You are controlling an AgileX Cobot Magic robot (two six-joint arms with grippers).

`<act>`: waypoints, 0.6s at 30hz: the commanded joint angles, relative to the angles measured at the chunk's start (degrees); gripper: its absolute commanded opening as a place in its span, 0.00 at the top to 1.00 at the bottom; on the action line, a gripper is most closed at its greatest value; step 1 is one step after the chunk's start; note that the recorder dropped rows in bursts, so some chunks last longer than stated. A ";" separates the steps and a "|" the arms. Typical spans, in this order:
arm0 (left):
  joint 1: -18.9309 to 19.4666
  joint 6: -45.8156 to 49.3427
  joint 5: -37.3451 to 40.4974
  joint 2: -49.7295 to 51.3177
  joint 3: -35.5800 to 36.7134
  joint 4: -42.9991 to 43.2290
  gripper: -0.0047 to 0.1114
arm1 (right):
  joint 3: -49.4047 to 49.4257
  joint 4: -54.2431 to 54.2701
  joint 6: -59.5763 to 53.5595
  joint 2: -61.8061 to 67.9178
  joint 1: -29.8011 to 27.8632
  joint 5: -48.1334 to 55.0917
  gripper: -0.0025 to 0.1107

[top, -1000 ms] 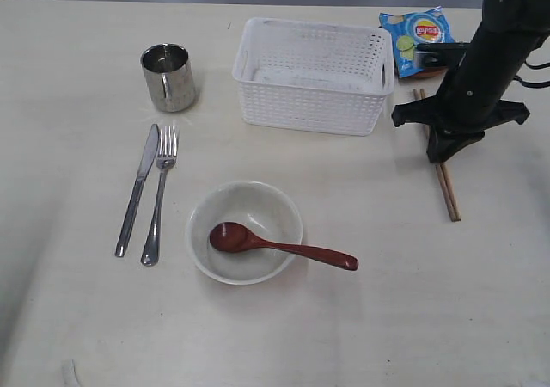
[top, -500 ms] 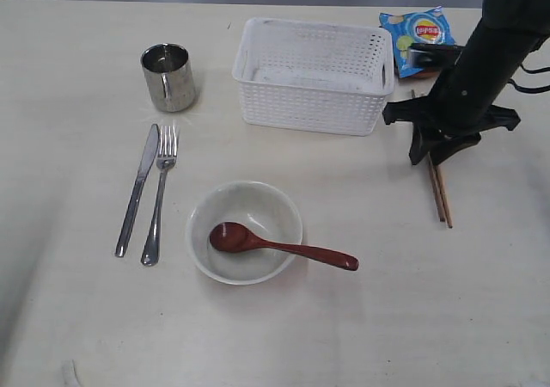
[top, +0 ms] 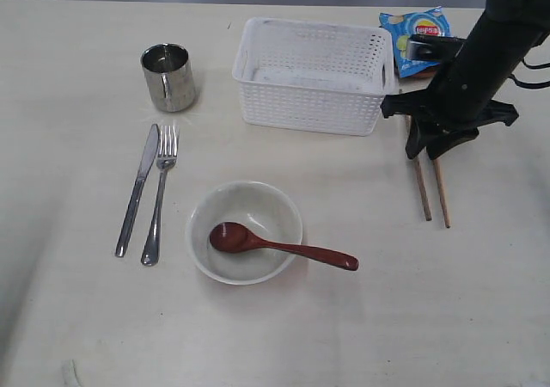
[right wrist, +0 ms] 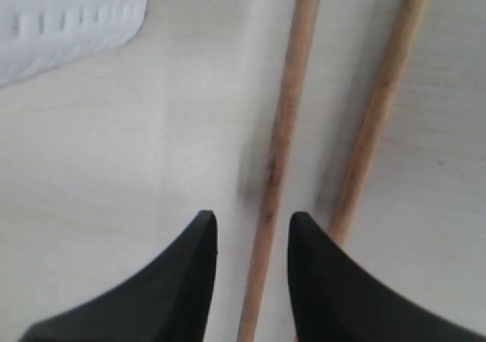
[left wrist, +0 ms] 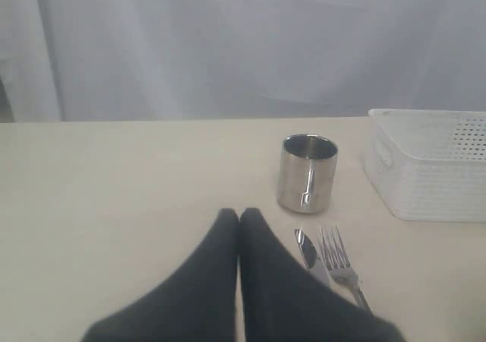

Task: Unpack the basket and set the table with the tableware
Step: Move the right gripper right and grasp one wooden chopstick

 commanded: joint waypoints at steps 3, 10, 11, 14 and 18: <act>-0.06 0.02 -0.61 -0.21 0.16 -0.38 0.96 | 0.04 0.73 -0.50 2.31 0.59 -0.52 0.70; -0.06 0.02 -0.61 -0.21 0.16 -0.38 0.96 | 0.04 -7.40 4.93 4.51 4.22 -1.31 0.70; -0.06 0.02 -0.61 -0.21 0.16 -0.38 0.96 | 0.04 -9.28 6.46 4.76 4.78 -1.31 0.70; -0.06 0.02 -0.61 -0.21 0.16 -0.38 0.96 | 0.04 -13.21 9.58 4.97 5.87 -1.31 0.74; -0.06 0.02 -0.61 -0.21 0.16 -0.89 0.96 | 0.04 -13.50 8.94 4.97 6.01 -0.87 0.98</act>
